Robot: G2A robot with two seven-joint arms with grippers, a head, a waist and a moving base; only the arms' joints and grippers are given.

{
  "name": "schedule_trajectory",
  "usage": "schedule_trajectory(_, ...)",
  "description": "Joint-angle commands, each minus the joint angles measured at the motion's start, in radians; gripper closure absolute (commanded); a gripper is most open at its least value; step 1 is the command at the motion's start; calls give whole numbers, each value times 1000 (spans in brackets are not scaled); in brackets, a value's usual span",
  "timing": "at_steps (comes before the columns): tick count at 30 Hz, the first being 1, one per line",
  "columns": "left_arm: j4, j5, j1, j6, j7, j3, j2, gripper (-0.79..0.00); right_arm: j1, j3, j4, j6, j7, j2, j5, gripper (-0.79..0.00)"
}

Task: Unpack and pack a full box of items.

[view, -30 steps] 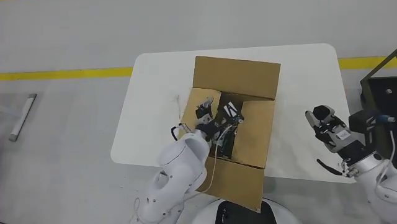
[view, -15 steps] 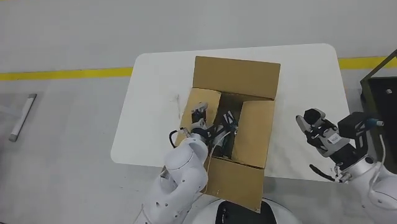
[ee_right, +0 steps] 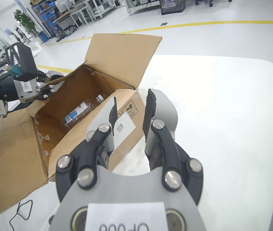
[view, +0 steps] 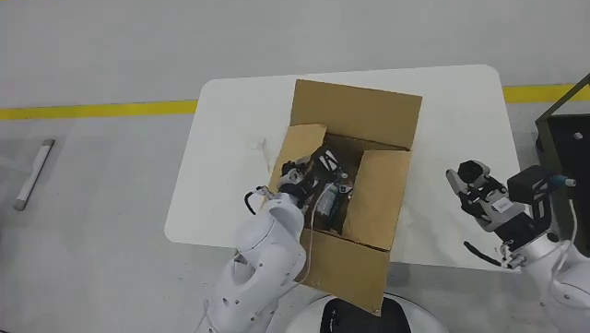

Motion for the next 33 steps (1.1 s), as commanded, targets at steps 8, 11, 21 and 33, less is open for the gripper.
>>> schedule_trajectory(8,-33,-304,-36,244,-79,-39,-38,0,0,71,18,9,-7,-1,41,-256)
schedule_trajectory(11,-43,-436,-54,349,-110,-62,-53,0,3,102,26,5,-1,-1,55,-256)
schedule_trajectory(21,-9,-535,-90,438,-126,-119,-63,0,5,122,34,-26,32,-2,109,-246)
schedule_trajectory(33,39,-409,-132,294,-66,-143,-52,-785,-9,109,41,-19,43,-6,117,-283)
